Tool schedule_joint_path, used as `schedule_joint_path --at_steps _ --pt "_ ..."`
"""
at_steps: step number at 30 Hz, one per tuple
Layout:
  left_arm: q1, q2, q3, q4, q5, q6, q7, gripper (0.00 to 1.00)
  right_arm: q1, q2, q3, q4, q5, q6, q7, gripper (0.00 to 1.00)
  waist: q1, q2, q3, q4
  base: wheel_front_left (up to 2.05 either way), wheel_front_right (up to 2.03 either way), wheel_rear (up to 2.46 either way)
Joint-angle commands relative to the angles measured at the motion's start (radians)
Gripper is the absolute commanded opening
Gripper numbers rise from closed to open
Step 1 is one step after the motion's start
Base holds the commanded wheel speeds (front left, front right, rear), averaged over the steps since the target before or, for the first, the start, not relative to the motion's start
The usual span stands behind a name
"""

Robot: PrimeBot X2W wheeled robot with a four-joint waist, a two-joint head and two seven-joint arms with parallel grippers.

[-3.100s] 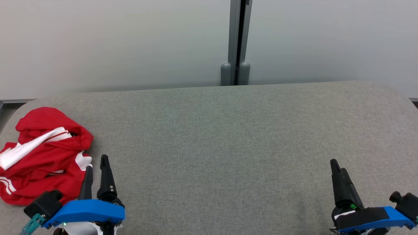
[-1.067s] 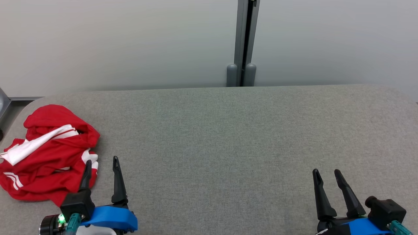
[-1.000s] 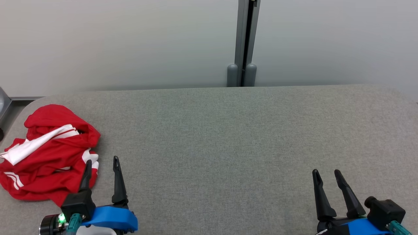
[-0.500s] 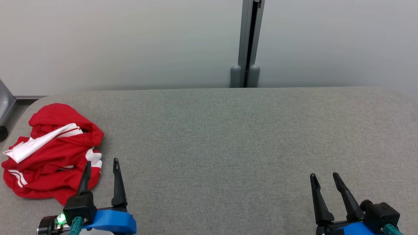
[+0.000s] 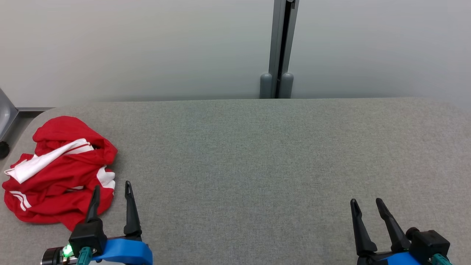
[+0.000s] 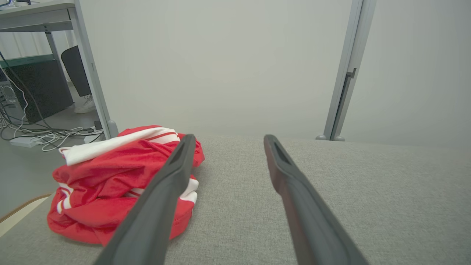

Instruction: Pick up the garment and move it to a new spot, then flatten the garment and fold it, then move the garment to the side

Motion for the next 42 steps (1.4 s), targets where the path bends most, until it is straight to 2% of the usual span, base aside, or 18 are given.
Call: schedule_joint_path --at_steps 1,12,20,42 --pt "0.007 0.001 -0.002 0.001 -0.002 0.004 -0.005 1.0 0.001 -0.005 -0.001 0.003 0.004 0.0 -0.004 1.0 0.0 -0.0001 0.0 0.0 0.0 0.0 0.0" --pt "-0.007 0.009 -0.007 0.008 -0.006 0.005 -0.005 1.0 -0.005 -0.005 0.002 0.004 0.008 0.0 -0.004 1.0 0.0 -0.0001 0.008 0.014 0.0 0.0 0.0" --pt "-0.02 0.018 -0.01 0.015 -0.006 0.011 -0.005 1.0 -0.003 -0.005 0.009 0.002 0.008 0.0 -0.004 1.0 0.0 -0.0001 0.014 0.061 0.0 0.0 0.0" --pt "-0.039 0.045 -0.023 0.009 -0.018 0.02 0.012 1.0 0.001 -0.005 0.017 0.004 0.011 0.0 -0.004 1.0 0.0 -0.0001 0.023 0.301 0.0 0.0 0.0"
